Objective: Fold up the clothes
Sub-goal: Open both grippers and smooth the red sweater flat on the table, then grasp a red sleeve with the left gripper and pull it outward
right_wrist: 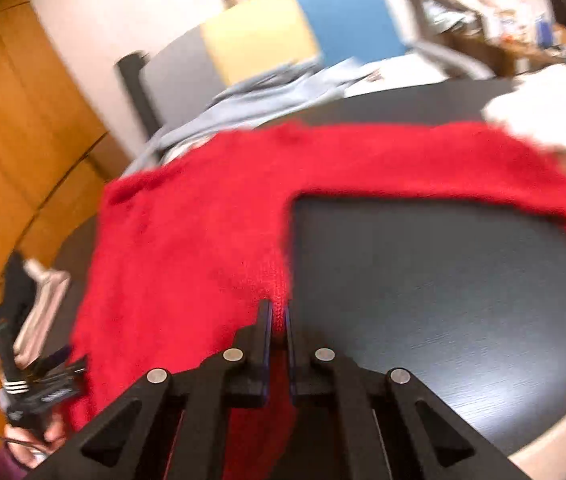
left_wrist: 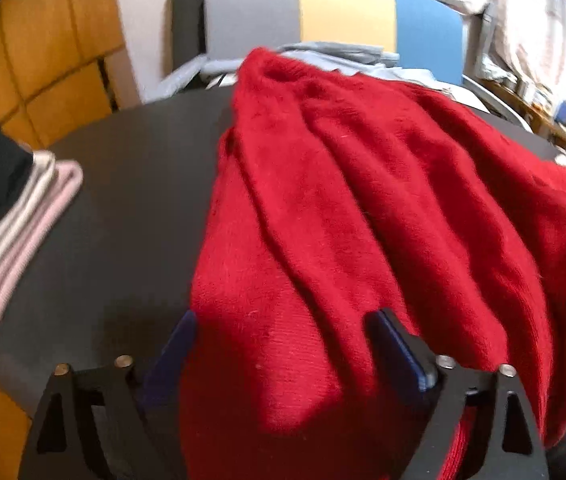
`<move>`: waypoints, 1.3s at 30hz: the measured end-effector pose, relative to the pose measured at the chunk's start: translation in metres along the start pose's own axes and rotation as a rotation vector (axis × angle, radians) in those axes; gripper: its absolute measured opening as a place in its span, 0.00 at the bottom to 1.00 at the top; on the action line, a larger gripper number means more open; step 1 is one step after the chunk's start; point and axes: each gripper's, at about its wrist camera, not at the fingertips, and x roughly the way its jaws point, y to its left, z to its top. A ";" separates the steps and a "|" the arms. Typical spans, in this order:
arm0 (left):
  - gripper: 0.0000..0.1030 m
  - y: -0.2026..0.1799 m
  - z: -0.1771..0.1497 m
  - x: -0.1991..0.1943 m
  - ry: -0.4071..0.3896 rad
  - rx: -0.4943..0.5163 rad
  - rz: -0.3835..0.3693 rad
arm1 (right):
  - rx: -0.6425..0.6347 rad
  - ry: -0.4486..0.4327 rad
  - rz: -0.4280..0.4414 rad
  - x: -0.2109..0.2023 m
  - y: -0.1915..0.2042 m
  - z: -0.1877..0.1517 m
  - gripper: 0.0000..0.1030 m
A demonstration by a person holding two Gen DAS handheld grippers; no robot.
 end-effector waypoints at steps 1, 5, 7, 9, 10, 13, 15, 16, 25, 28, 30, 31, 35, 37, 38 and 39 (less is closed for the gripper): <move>0.92 0.004 0.001 0.002 0.013 -0.026 -0.018 | 0.002 -0.009 -0.049 -0.001 -0.014 0.005 0.03; 0.95 0.009 0.002 0.007 0.032 -0.063 -0.047 | 0.045 0.056 -0.215 0.012 -0.066 0.008 0.04; 0.95 0.006 0.003 0.004 0.037 -0.041 -0.038 | 0.091 0.089 -0.256 0.019 -0.077 0.004 0.06; 0.94 0.007 0.004 -0.001 0.029 -0.016 -0.015 | 0.030 0.028 -0.221 0.010 -0.055 0.005 0.19; 0.94 0.010 0.006 -0.002 0.023 -0.009 -0.004 | -0.024 -0.001 -0.198 0.007 -0.033 0.005 0.23; 0.94 0.016 0.007 -0.008 0.023 0.000 -0.025 | -0.239 -0.008 -0.036 0.022 0.044 0.001 0.24; 0.94 0.016 0.001 -0.014 0.034 0.007 -0.055 | -0.366 0.023 -0.006 0.037 0.081 -0.010 0.24; 0.94 0.016 -0.003 -0.018 0.040 0.011 -0.069 | -0.405 0.046 -0.017 0.047 0.093 -0.018 0.23; 0.94 0.001 -0.035 -0.046 0.084 0.046 -0.217 | -0.346 0.120 0.045 0.103 0.106 -0.047 0.28; 0.82 -0.017 -0.037 -0.037 0.085 0.135 -0.170 | -0.293 0.108 0.107 0.109 0.099 -0.051 0.28; 0.73 -0.031 -0.038 -0.032 0.086 0.204 -0.118 | -0.326 0.080 0.098 0.105 0.104 -0.057 0.28; 0.58 -0.035 -0.038 -0.033 0.080 0.215 -0.122 | -0.331 0.070 0.092 0.105 0.105 -0.057 0.28; 0.22 -0.032 -0.022 -0.041 0.104 0.200 -0.210 | -0.310 0.048 0.097 0.109 0.100 -0.055 0.28; 0.15 -0.021 -0.008 -0.047 0.112 0.157 -0.249 | -0.307 0.047 0.102 0.109 0.099 -0.055 0.28; 0.15 -0.011 0.002 -0.051 0.106 0.137 -0.252 | -0.310 0.048 0.103 0.108 0.097 -0.055 0.28; 0.15 -0.002 0.013 -0.055 0.100 0.119 -0.252 | -0.313 0.049 0.104 0.108 0.094 -0.054 0.28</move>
